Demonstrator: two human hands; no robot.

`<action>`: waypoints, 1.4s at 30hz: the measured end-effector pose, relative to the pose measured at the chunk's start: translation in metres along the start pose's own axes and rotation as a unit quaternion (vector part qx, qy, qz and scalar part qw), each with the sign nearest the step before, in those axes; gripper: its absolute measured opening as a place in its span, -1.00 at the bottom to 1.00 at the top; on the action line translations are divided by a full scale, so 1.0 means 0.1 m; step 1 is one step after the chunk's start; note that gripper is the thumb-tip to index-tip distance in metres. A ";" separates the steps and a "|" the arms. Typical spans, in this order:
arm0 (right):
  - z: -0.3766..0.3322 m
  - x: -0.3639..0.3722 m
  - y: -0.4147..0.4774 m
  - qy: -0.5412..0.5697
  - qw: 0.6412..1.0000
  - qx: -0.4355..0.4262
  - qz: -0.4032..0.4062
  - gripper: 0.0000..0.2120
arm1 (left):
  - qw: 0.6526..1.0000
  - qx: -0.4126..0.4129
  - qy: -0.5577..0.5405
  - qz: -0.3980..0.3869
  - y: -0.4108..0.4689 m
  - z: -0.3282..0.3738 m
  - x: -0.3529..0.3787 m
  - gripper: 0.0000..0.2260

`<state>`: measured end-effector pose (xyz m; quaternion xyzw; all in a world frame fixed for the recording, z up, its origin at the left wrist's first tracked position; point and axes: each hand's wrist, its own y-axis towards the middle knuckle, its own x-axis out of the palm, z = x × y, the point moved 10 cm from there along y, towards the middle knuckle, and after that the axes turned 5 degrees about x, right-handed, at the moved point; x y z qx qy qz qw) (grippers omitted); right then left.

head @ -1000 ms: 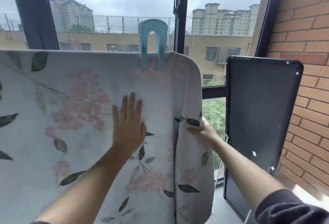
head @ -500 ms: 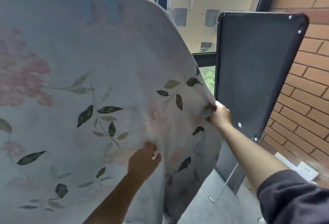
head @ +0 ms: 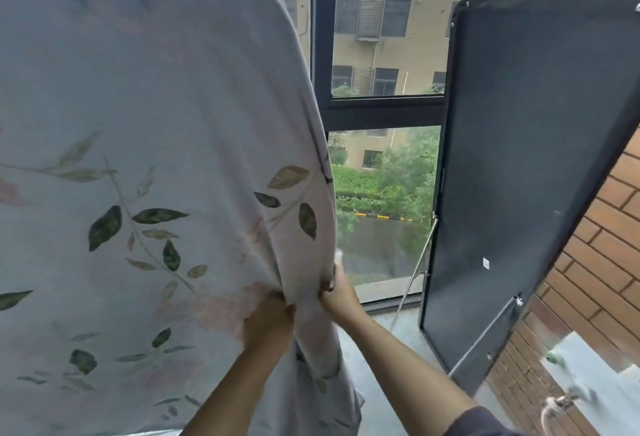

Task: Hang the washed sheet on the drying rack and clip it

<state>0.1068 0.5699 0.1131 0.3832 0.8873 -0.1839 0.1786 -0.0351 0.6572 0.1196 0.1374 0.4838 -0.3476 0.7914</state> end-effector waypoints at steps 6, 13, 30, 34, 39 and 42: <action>0.22 0.36 -0.10 -0.110 0.990 -0.005 -0.087 -0.54 | 0.992 0.043 -0.114 -0.031 0.05 -0.16 0.22 -0.78; 0.20 0.04 -0.08 -0.307 0.950 -0.014 -0.061 -0.82 | 0.972 0.035 -0.230 -0.011 0.02 -0.33 0.24 -0.71; 0.65 0.50 -0.18 -0.147 0.986 0.066 -0.041 -0.46 | 0.995 -0.007 -0.101 -0.022 -0.47 -0.97 0.41 -0.66; 0.72 0.29 -0.24 -0.064 0.986 0.123 0.091 -0.75 | 0.993 -0.033 -0.111 -0.032 -0.77 -1.39 0.46 -0.70; 0.67 0.63 -0.73 0.007 0.983 0.121 0.136 -0.31 | 0.978 -0.063 -0.197 0.023 -1.02 -1.88 0.22 -0.74; 0.53 1.21 -1.15 0.035 0.987 0.127 0.092 -0.31 | 0.968 -0.065 -0.233 0.072 -1.18 -2.25 -0.08 -0.76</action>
